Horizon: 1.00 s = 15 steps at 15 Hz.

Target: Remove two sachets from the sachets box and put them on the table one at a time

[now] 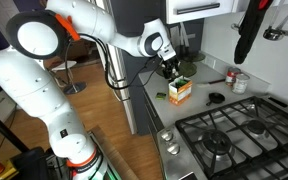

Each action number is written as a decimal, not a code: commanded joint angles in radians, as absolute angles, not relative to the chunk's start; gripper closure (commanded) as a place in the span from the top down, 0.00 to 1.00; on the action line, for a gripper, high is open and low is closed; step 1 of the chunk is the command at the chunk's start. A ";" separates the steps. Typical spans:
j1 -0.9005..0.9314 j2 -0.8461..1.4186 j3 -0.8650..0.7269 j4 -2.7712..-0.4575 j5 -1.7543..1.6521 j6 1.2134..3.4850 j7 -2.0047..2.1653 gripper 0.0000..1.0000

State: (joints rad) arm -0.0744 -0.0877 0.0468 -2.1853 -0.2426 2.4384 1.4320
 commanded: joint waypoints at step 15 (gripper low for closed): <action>-0.026 0.166 -0.062 -1.955 -0.232 2.393 1.492 0.24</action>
State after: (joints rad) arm -0.0521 0.1549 -0.0379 -1.9789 -0.2378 2.4298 1.4756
